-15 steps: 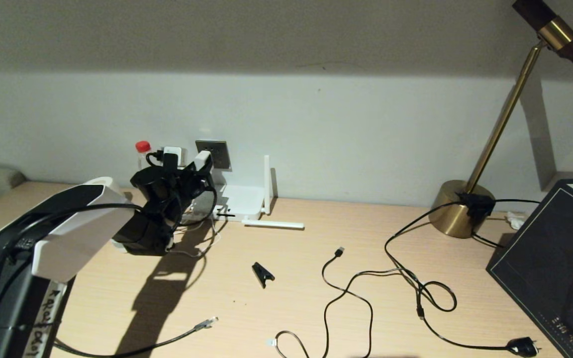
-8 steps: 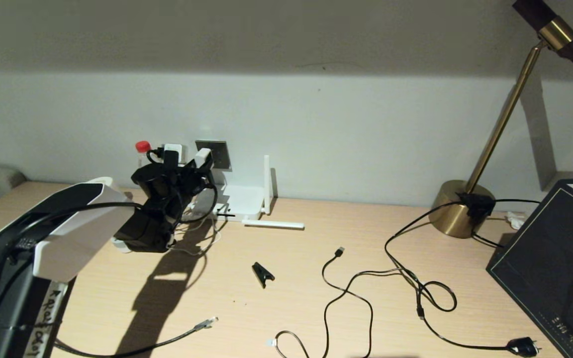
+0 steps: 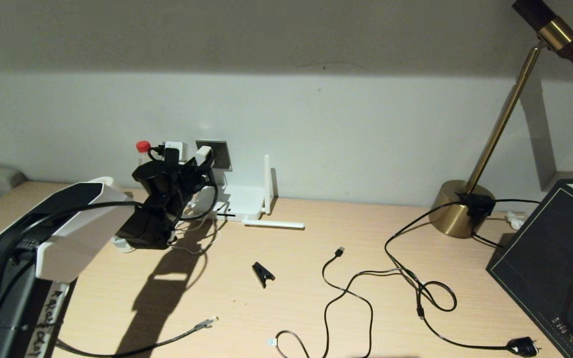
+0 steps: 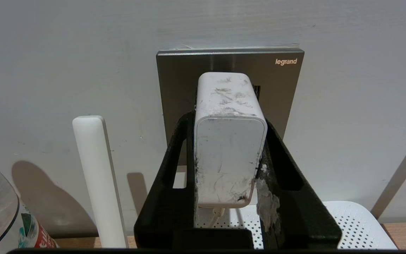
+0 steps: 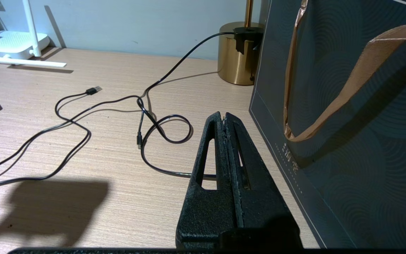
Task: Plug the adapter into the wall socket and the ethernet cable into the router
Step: Plug plug into socket
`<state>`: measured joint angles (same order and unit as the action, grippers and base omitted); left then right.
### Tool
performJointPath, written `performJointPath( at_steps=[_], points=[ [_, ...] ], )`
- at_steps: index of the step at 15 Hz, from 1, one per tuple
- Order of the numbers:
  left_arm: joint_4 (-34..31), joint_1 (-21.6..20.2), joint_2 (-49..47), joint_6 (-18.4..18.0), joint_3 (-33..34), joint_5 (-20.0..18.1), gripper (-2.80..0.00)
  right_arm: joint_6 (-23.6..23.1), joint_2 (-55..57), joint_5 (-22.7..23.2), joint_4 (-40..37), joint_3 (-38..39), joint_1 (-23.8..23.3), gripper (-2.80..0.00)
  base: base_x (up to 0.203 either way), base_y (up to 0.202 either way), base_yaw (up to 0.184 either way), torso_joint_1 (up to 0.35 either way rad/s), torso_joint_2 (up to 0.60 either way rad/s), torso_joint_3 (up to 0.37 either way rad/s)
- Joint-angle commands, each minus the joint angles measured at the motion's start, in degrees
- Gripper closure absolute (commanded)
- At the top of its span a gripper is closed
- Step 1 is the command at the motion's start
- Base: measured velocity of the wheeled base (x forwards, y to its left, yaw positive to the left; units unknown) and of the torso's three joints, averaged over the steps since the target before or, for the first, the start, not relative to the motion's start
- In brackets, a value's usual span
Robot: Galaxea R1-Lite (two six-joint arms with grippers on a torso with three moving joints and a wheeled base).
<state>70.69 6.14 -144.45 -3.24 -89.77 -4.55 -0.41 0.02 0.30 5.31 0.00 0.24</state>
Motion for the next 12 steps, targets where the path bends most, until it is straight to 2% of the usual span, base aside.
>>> performJointPath(
  at_steps=[1,10,12],
  points=[
    [0.32,0.01,-1.07,-0.01,-0.84,0.02,0.0,-0.02,0.06,0.05,0.06,2.02,0.02,0.0,0.0,0.0,0.0,0.0,0.0,0.0],
    [0.23,0.01,-3.02,0.06,-2.75,0.49,0.0,-0.02,0.06,0.05,0.06,2.02,0.02,0.0,0.0,0.0,0.0,0.0,0.0,0.0],
    [0.23,0.01,-3.74,0.52,-4.09,1.82,0.0,-0.02,0.06,0.05,0.06,2.02,0.02,0.0,0.0,0.0,0.0,0.0,0.0,0.0]
  ],
)
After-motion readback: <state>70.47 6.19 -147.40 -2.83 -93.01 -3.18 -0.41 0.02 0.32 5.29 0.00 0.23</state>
